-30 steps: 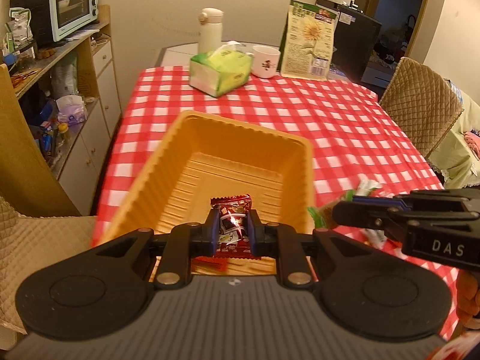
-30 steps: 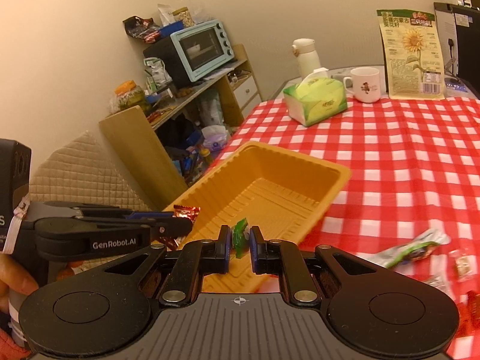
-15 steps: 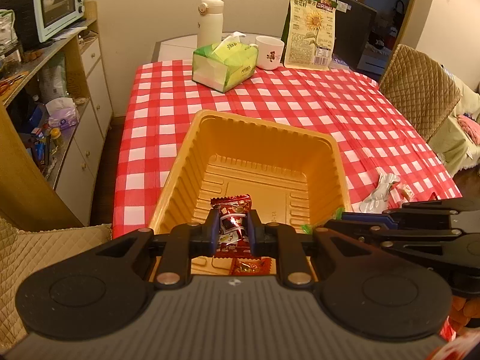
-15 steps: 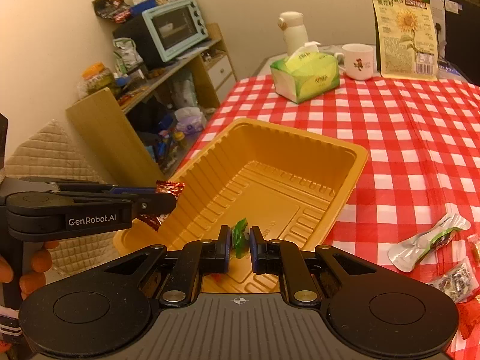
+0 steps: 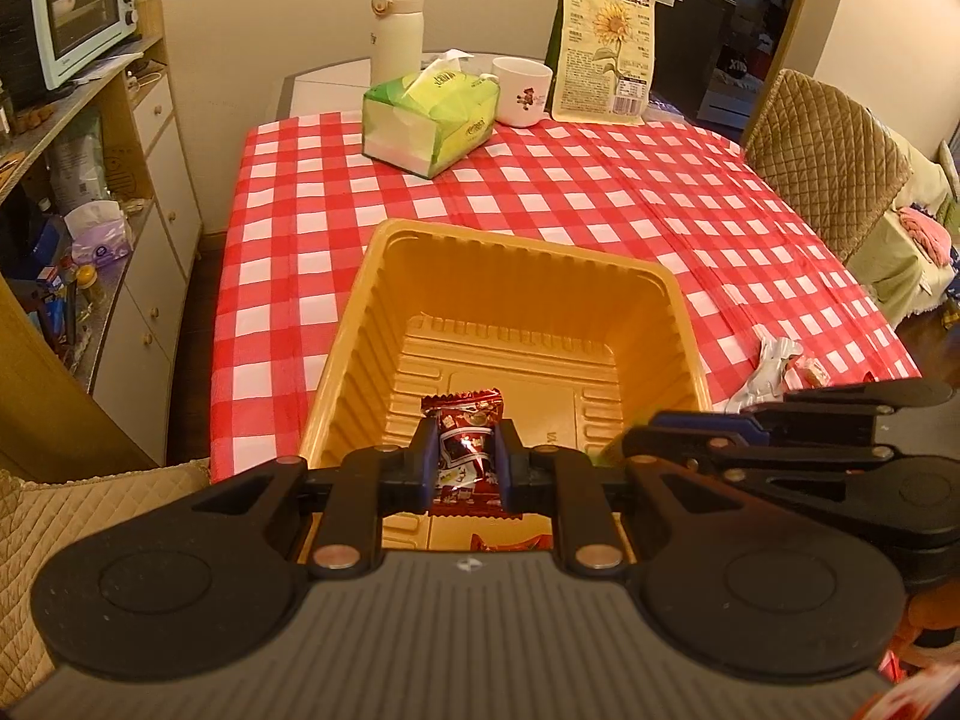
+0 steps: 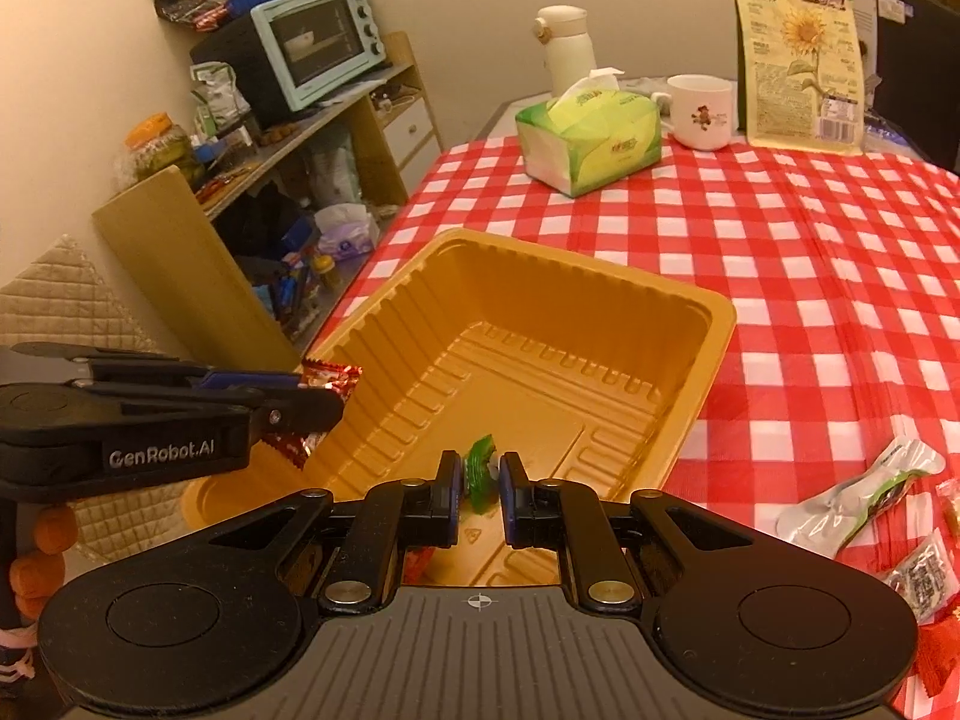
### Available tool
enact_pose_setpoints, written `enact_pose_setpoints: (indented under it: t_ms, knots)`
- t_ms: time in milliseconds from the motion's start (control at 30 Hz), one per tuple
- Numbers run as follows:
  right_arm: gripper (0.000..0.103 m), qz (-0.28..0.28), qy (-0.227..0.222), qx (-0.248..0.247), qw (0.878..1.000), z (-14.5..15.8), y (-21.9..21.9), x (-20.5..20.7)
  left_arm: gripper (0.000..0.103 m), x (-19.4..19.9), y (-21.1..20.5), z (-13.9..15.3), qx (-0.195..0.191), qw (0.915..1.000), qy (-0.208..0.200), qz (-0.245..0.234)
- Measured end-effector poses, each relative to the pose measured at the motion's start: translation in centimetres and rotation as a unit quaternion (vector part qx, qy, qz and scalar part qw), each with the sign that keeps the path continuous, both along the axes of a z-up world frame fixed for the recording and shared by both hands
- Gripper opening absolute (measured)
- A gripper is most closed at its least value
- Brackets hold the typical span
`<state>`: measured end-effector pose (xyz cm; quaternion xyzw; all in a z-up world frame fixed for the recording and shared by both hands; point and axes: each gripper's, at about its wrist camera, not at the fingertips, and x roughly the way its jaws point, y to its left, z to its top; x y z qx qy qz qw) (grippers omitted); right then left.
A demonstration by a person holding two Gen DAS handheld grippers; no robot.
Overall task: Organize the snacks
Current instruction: 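Carry both held candies over the orange tray, then open the left gripper while the right opens, dropping both candies into the tray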
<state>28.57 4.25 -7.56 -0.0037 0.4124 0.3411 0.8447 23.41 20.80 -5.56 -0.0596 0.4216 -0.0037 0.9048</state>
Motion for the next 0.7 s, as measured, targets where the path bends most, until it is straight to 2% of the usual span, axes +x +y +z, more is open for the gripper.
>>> enact_pose_setpoints:
  t_ms: [700]
  knots:
    - [0.016, -0.019, 0.006, -0.017, 1.000, 0.0, -0.2, 1.0, 0.021, 1.8, -0.1, -0.6, 0.000, 0.9999, 0.004, -0.016]
